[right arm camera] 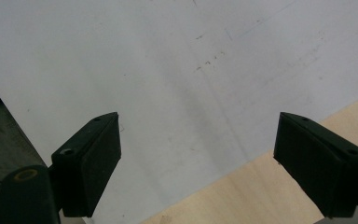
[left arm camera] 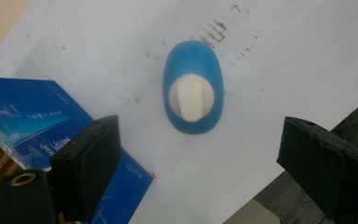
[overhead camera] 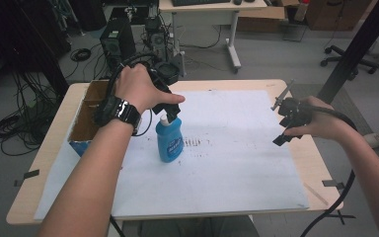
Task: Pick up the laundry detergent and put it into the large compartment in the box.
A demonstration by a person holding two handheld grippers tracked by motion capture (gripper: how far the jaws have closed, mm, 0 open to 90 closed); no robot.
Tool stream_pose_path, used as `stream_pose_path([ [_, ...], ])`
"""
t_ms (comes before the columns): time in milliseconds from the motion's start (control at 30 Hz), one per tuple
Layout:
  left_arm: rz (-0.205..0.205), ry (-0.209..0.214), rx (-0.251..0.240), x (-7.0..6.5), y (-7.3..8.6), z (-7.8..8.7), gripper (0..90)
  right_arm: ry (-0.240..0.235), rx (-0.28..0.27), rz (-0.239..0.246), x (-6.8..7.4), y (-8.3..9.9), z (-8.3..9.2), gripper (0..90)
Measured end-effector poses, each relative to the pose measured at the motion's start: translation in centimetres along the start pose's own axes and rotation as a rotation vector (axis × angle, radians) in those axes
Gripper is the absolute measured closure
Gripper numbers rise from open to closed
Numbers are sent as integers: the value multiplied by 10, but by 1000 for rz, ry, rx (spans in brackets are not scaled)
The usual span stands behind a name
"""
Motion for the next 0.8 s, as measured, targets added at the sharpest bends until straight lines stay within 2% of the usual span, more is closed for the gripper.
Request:
stream_pose_path([
  [300,36,9,5,5,-5,-3,138,-1,5,0,0,0,-1,150],
  [800,61,11,6,9,-10,-7,138,-1,9,-4,-1,2,-2,149],
])
Point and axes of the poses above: each handheld gripper's, and its own axes: z roughly backward along the jaws, y roughly out of its underside, x roughly to its left, the point moved 4 cm from there along -z, roughly forward along the jaws, and after that the axes turned 8 degrees about z, right-handed, at the moved point
